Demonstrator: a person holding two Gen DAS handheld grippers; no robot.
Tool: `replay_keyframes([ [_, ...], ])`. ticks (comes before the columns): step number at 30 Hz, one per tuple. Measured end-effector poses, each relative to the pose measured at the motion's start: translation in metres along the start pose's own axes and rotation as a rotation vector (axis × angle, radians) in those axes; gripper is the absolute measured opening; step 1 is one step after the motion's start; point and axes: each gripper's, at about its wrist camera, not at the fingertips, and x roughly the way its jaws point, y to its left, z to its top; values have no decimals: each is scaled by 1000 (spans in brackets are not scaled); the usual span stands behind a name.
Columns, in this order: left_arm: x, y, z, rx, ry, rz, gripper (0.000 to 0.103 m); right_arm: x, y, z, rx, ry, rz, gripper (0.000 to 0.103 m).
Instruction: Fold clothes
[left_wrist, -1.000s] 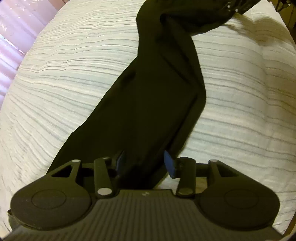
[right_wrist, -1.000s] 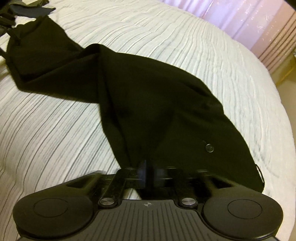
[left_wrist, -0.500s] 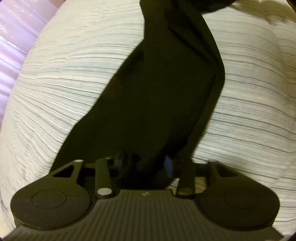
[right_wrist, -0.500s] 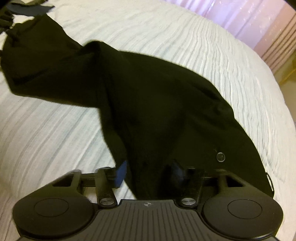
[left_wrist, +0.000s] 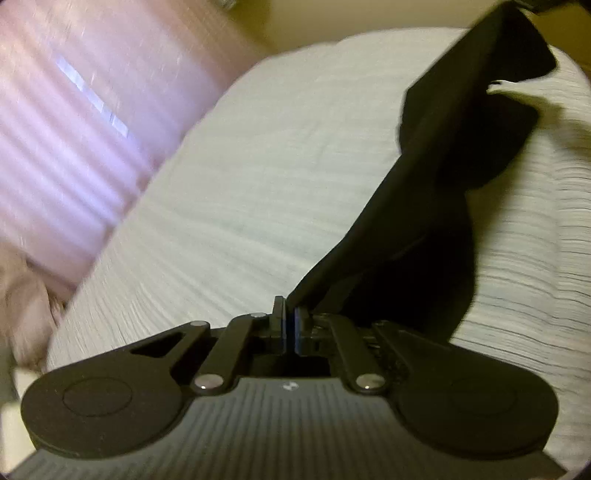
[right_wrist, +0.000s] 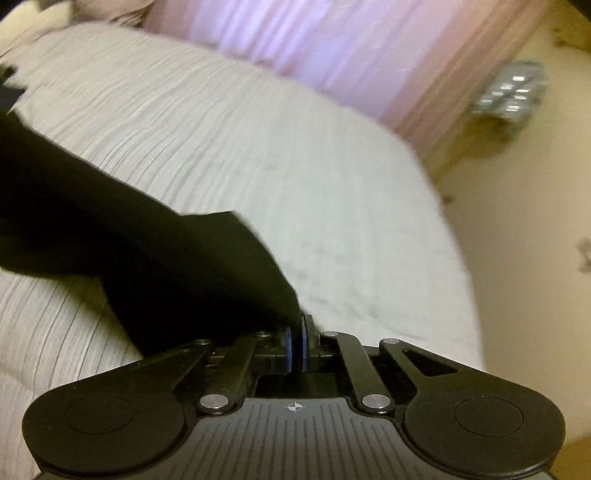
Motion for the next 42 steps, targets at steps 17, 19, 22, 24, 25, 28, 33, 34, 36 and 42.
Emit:
replay_keyframes([
  [17,-71,93,127,56,-132,266,4,-130,-95,82,-36,-252,-164,4],
  [19,-26,113,145,61,-60,315,8,-83,-113,118,-82,-265,-126,4],
  [22,49,137,161,21,90,371,36,26,-135,171,-170,-219,-62,57],
  [24,83,129,156,-17,170,335,51,86,-137,183,-193,-200,-98,92],
  [25,101,125,154,-35,209,317,63,94,-134,167,-164,-173,-57,92],
  [28,123,62,124,10,259,252,64,119,-125,117,-74,-91,66,92],
  [33,150,-7,71,-12,384,174,62,157,-110,31,94,62,276,92],
  [34,148,-8,58,-35,390,158,61,160,-105,-2,182,141,329,92],
  [36,137,-26,47,-43,370,101,61,155,-90,-58,342,243,385,92],
  [42,106,-110,20,200,248,-112,68,152,-63,-148,835,299,480,91],
])
